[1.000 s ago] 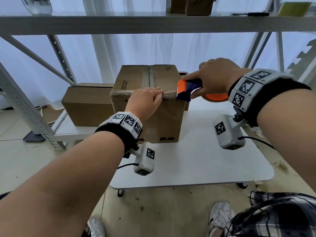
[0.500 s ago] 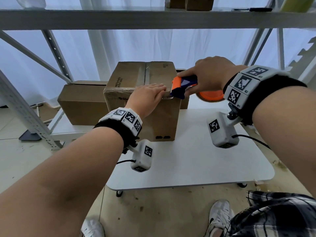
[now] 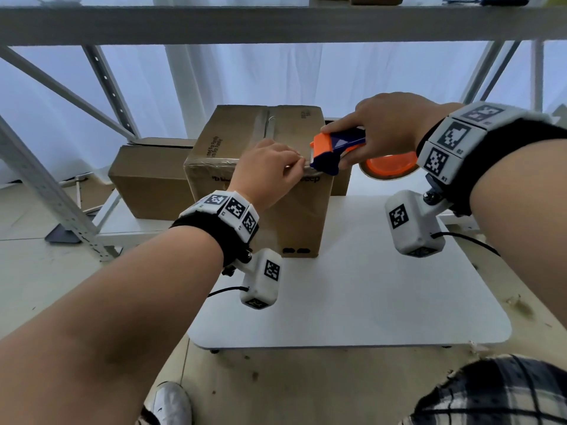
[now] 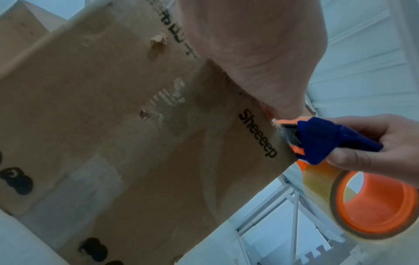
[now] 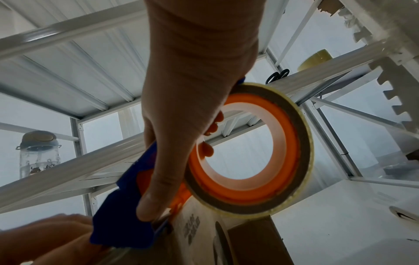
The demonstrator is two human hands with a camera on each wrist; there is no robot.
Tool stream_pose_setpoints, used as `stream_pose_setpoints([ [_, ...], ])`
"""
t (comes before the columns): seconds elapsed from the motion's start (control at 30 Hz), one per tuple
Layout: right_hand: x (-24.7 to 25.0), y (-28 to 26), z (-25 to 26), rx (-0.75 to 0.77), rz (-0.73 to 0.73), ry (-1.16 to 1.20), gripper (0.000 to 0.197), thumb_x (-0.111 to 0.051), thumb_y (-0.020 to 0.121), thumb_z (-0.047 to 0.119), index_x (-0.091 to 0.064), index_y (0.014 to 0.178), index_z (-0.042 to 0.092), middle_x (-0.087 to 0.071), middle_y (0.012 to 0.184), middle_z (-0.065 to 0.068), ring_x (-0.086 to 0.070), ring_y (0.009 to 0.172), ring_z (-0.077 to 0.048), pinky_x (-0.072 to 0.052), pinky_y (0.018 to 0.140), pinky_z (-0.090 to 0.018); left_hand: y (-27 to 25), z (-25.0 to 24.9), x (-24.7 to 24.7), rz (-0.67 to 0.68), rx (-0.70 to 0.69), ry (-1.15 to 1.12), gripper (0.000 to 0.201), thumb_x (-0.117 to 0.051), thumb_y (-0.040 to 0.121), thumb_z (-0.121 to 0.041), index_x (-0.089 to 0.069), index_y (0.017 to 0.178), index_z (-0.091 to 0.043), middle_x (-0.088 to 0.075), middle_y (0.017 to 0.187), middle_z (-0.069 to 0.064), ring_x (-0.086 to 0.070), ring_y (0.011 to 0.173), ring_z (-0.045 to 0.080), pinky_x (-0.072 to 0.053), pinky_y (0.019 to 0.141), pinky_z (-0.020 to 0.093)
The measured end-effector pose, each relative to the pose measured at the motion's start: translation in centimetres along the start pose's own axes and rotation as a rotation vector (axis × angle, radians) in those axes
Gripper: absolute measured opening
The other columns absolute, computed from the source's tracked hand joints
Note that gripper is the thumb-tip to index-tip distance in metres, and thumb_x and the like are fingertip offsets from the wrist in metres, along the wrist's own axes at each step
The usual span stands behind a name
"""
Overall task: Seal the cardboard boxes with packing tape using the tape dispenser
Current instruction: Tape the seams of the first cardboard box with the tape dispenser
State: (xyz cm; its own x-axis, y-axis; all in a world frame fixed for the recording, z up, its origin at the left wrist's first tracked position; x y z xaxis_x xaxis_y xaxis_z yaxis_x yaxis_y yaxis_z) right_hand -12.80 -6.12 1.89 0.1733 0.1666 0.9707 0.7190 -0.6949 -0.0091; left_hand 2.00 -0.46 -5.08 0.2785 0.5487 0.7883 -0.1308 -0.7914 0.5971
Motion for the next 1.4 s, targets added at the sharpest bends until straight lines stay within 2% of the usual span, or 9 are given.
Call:
stream_pose_setpoints([
  [0.13, -0.1, 0.1, -0.2, 0.008, 0.004, 0.023, 0.072, -0.056, 0.079, 0.066, -0.033, 0.143, 0.044, -0.040, 0.094, 0.012, -0.040, 0.089, -0.012, -0.032, 0.073, -0.029, 0.1, 0.3, 0.0, -0.014, 0.031, -0.058, 0.031, -0.050, 0.093, -0.032, -0.076, 0.092, -0.016, -0.072, 0.098, -0.003, -0.057, 0.091, 0.019, -0.044, 0.083, 0.032],
  [0.27, -0.4, -0.6, -0.5, -0.015, 0.002, 0.028, 0.071, -0.054, 0.080, 0.067, -0.031, 0.144, 0.045, -0.038, 0.092, 0.012, -0.040, 0.090, -0.012, -0.033, 0.073, -0.030, -0.1, 0.4, -0.3, 0.045, 0.082, -0.166, 0.031, -0.049, 0.097, -0.030, -0.075, 0.100, -0.013, -0.069, 0.114, -0.003, -0.063, 0.104, 0.015, -0.048, 0.094, 0.034],
  [0.5, -0.5, -4.3, -2.5, -0.088, -0.048, -0.012, 0.069, -0.051, 0.081, 0.067, -0.029, 0.143, 0.048, -0.048, 0.096, 0.002, -0.045, 0.084, -0.016, -0.037, 0.070, -0.031, -0.2, 0.4, -0.1, 0.109, 0.158, -0.141, 0.039, -0.040, 0.099, -0.038, -0.073, 0.105, -0.018, -0.063, 0.123, -0.010, -0.066, 0.089, 0.013, -0.054, 0.081, 0.032],
  [0.67, -0.8, -5.6, -2.6, -0.121, -0.048, -0.108, 0.071, -0.049, 0.081, 0.070, -0.027, 0.144, 0.047, -0.048, 0.099, 0.000, -0.046, 0.085, -0.018, -0.038, 0.069, -0.032, -0.7, -0.1, -0.2, 0.139, 0.167, -0.178, 0.034, -0.043, 0.099, -0.032, -0.068, 0.118, -0.018, -0.058, 0.131, -0.007, -0.054, 0.121, 0.007, -0.042, 0.105, 0.031],
  [0.77, -0.8, -5.7, -2.6, -0.131, -0.068, -0.106, 0.070, -0.049, 0.082, 0.068, -0.027, 0.144, 0.046, -0.050, 0.101, -0.001, -0.045, 0.085, -0.018, -0.039, 0.070, -0.032, -1.3, -0.2, -0.4, 0.185, 0.090, -0.057, 0.037, -0.040, 0.101, -0.033, -0.056, 0.132, -0.020, -0.051, 0.140, -0.004, -0.042, 0.133, 0.012, -0.030, 0.114, 0.034],
  [0.97, -1.2, -5.4, -1.9, -0.118, -0.076, -0.169, 0.067, -0.051, 0.084, 0.066, -0.029, 0.143, 0.046, -0.054, 0.105, -0.003, -0.053, 0.096, -0.024, -0.038, 0.073, -0.032, -1.4, -0.4, -0.5, 0.223, 0.138, 0.020, 0.042, -0.035, 0.102, -0.039, -0.052, 0.136, -0.022, -0.047, 0.143, -0.003, -0.039, 0.136, 0.016, -0.029, 0.113, 0.041],
  [1.07, -1.7, -5.2, -1.7, -0.109, -0.065, -0.186, 0.067, -0.052, 0.084, 0.066, -0.030, 0.143, 0.045, -0.055, 0.110, -0.003, -0.054, 0.102, -0.025, -0.038, 0.073, -0.032, -0.9, -1.7, -0.4, 0.257, 0.131, 0.059, 0.042, -0.033, 0.103, -0.036, -0.053, 0.134, -0.017, -0.044, 0.146, 0.000, -0.038, 0.136, 0.017, -0.029, 0.113, 0.037],
  [1.27, -2.1, -5.3, -2.7, -0.126, -0.054, -0.192, 0.067, -0.050, 0.083, 0.068, -0.030, 0.143, 0.046, -0.041, 0.094, 0.003, -0.051, 0.095, -0.022, -0.035, 0.071, -0.031, -0.7, -3.9, -1.0, 0.270, 0.026, 0.090, 0.043, -0.032, 0.103, -0.038, -0.039, 0.143, -0.028, -0.040, 0.149, -0.004, -0.037, 0.136, 0.017, -0.028, 0.110, 0.032],
  [1.4, -1.5, -5.7, -3.5, -0.112, -0.108, -0.177, 0.071, -0.047, 0.082, 0.069, -0.027, 0.145, 0.044, -0.052, 0.102, -0.002, -0.051, 0.092, -0.022, -0.039, 0.072, -0.032, -1.3, -3.7, -1.3, 0.229, 0.040, 0.107, 0.044, -0.028, 0.102, -0.040, -0.040, 0.143, -0.029, -0.042, 0.147, -0.004, -0.036, 0.137, 0.018, -0.024, 0.112, 0.034],
])
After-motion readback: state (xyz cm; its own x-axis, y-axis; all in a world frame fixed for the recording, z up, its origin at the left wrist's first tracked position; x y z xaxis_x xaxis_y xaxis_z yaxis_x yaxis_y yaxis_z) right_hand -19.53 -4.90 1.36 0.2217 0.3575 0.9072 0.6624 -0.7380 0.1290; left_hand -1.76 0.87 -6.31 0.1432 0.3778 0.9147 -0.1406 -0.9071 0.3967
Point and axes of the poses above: each hand's wrist, its own y-axis towards the middle knuckle, its own x-axis out of the back of the hand, z = x × y, the point moved 6 cm from there along y, towards the middle knuckle
